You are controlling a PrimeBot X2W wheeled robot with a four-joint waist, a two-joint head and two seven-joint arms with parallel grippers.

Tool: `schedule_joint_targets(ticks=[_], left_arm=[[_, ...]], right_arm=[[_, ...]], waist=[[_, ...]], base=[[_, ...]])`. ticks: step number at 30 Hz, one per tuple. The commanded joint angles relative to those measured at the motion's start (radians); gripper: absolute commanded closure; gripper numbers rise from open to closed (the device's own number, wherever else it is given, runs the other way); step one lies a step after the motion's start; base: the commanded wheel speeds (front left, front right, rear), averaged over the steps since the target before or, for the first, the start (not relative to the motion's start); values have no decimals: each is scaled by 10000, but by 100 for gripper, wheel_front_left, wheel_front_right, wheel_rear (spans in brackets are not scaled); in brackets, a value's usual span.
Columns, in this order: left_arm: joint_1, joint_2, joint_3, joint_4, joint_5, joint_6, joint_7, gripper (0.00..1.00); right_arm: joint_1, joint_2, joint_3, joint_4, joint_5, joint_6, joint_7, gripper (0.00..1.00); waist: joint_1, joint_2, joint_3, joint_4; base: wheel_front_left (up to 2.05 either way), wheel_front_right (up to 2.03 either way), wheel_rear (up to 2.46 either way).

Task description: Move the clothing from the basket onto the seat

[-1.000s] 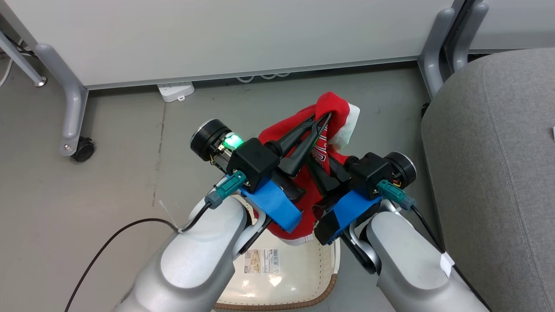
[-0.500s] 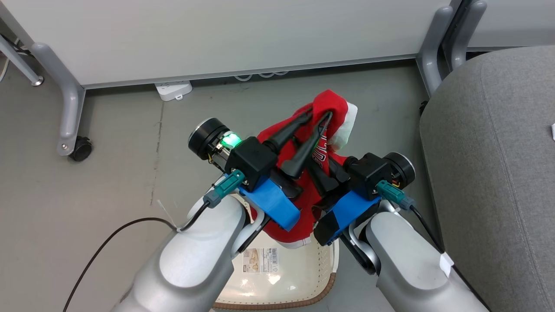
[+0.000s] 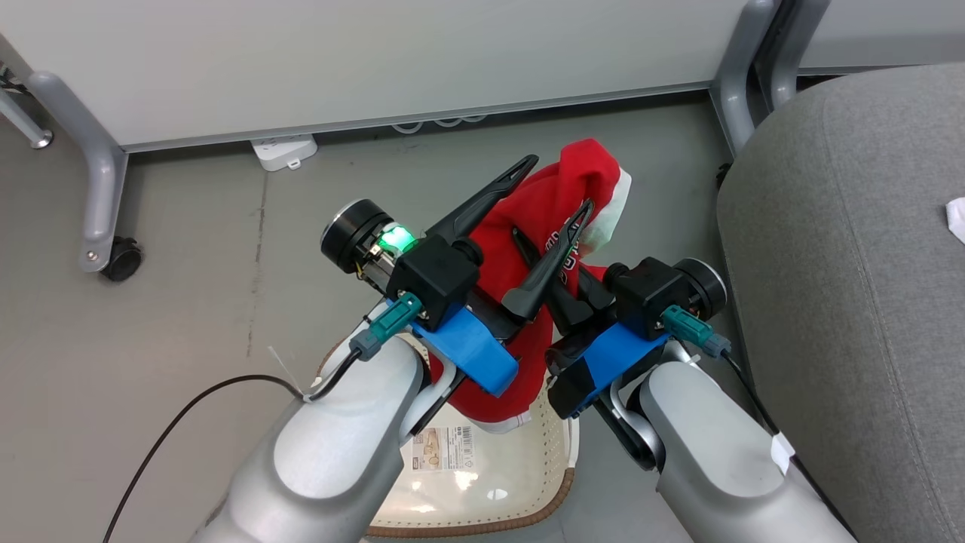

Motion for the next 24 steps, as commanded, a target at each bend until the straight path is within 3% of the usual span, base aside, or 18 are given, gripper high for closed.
schedule_joint_targets(ticks=[1, 13, 24], left_arm=[[-50, 39, 37, -17, 43, -17, -32, 0], [-277, 254, -75, 67, 86, -17, -33, 0], [-494, 520, -477, 264, 23, -17, -32, 0]], right_arm=[[-177, 16, -96, -62, 31, -7, -2, 100], [-145, 16, -824, -367, -54, -7, -2, 100], [159, 16, -2132, -843, -244, -7, -2, 100]], waist=[[0, 0, 77, -145], [0, 0, 514, -1275], [0, 0, 954, -2577]], base=[[0, 0, 0], [0, 0, 0], [0, 0, 0]])
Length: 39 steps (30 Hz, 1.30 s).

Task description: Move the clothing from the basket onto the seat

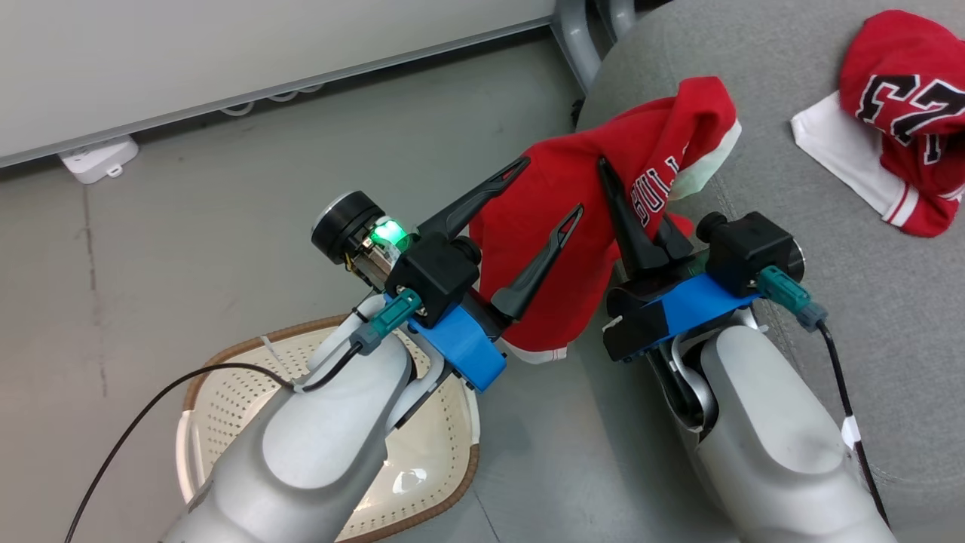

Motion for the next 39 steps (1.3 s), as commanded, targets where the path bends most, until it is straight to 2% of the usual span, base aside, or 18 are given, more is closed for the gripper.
schedule_joint_targets(ticks=[1, 12, 20, 30, 39], left_arm=[[-133, 94, -66, 35, -55, -17, -32, 0], [-215, 449, -599, 297, -208, -17, -33, 0], [-210, 575, -1070, 473, -408, -18, -32, 0], [-292, 563, -1248, 532, -507, -18, -32, 0], [-445, 712, -1058, 448, -445, 13, -32, 0]], right_arm=[[141, 12, -123, -89, -74, -7, -2, 100], [610, 15, -1286, -611, -118, -7, -2, 100], [1088, 17, -1919, -848, 20, -7, -2, 100], [1329, 14, -2213, -943, 53, -7, -2, 100], [129, 11, -2434, -1430, -482, -7, -3, 100]], waist=[[0, -1, 163, -303], [0, -1, 526, -1689], [0, -1, 650, -2440], [0, -1, 812, -2572], [0, -1, 1323, -2312]], base=[[0, 0, 0], [0, 0, 0], [0, 0, 0], [0, 0, 0], [0, 0, 0]])
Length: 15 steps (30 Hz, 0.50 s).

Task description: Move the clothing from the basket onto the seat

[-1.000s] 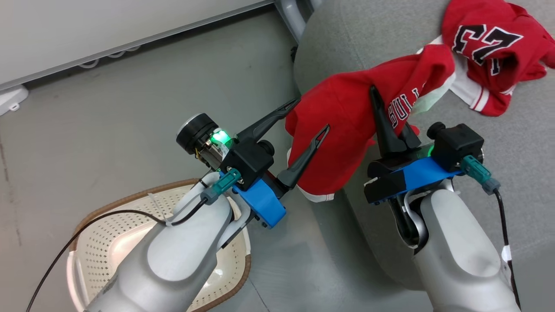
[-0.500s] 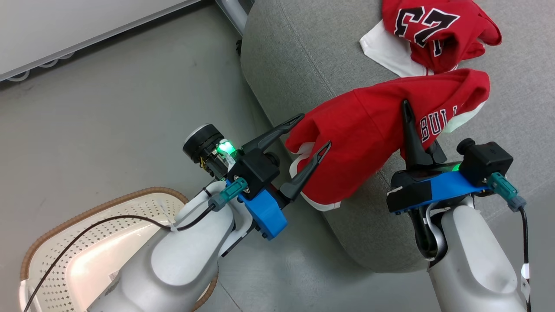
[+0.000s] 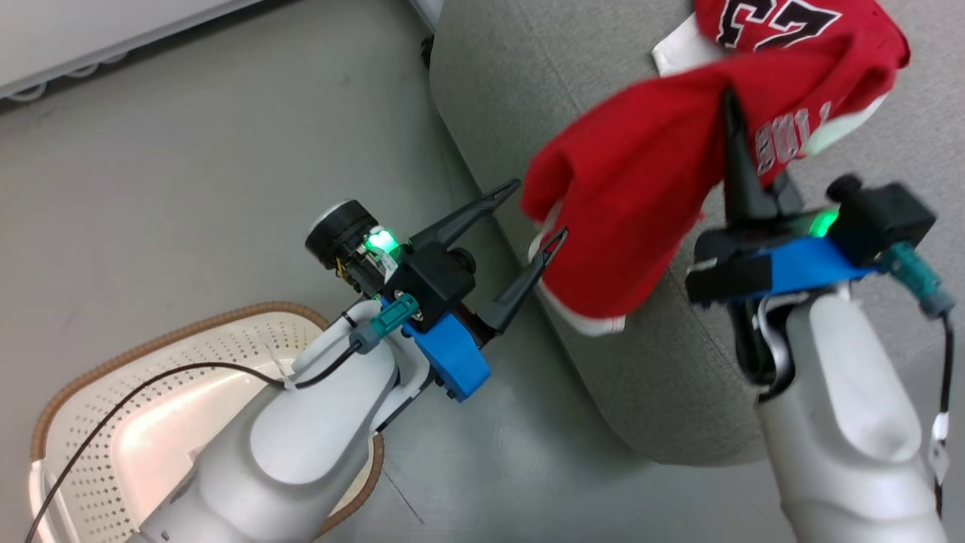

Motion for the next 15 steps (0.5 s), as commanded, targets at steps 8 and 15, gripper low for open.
schedule_joint_targets(ticks=[8, 15], left_arm=[[-501, 352, 95, -143, 192, 65, 54, 0], [-1058, 771, 173, -447, 327, 72, 296, 0]], right_arm=[[-2199, -906, -842, -1098, -541, -9, -3, 100], [-3648, -2319, -2745, -1659, -163, -9, -2, 100]], waist=[[0, 0, 1279, 177], [0, 0, 2526, 247]], base=[[0, 0, 0], [0, 0, 0]])
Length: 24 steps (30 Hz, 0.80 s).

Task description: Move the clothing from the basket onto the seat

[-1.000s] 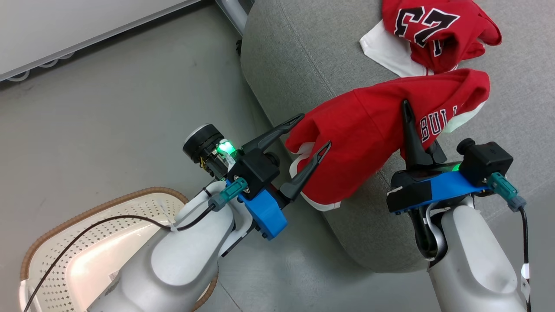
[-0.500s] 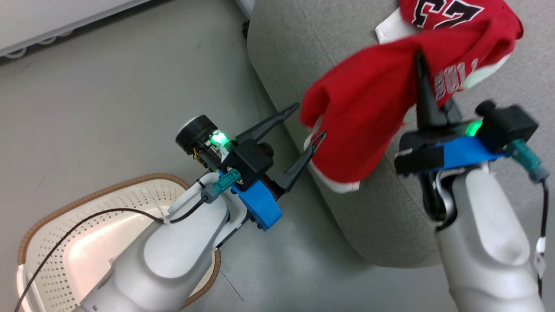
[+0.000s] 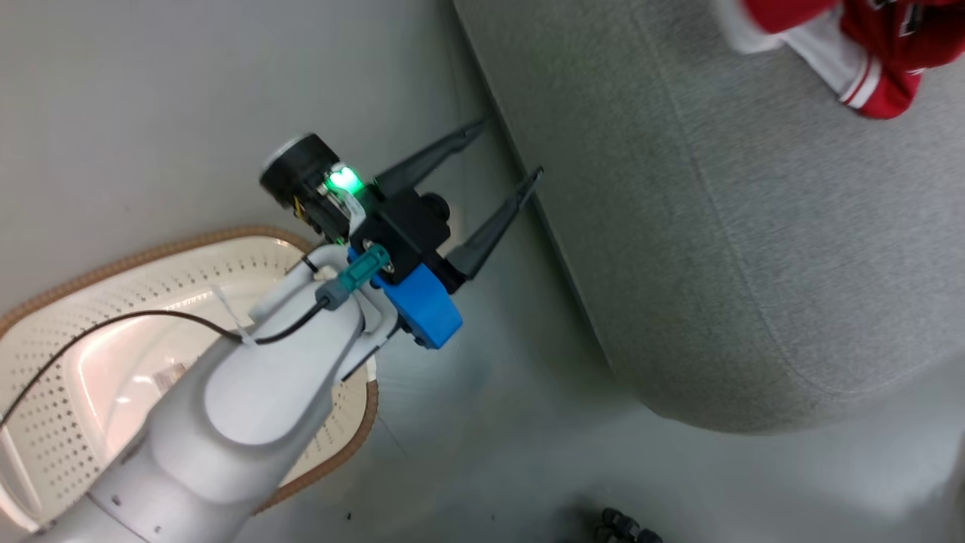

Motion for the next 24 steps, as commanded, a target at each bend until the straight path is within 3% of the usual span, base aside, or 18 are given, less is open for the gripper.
schedule_joint_targets(ticks=[1, 7, 12, 24], left_arm=[[-218, 206, 59, -103, 53, 40, 49, 0], [-667, 590, 126, -597, 209, 79, 393, 0], [-907, 814, 176, -936, 253, 118, 587, 0], [-913, 1099, 114, -1394, 249, 241, 812, 0]], right_arm=[[-301, -293, -379, 24, 119, -11, -2, 100], [-818, -1597, -1679, 1017, 368, -11, -2, 100], [-1071, -2122, -2187, 2477, 340, -11, -3, 100], [-494, -1176, -2788, 4083, -331, -11, -1, 100]], waist=[[-1, 0, 650, 25], [-1, 0, 1591, 77], [-1, 0, 2143, 122], [-1, 0, 2648, 266]], base=[[0, 0, 0], [0, 0, 0], [0, 0, 0], [0, 0, 0]])
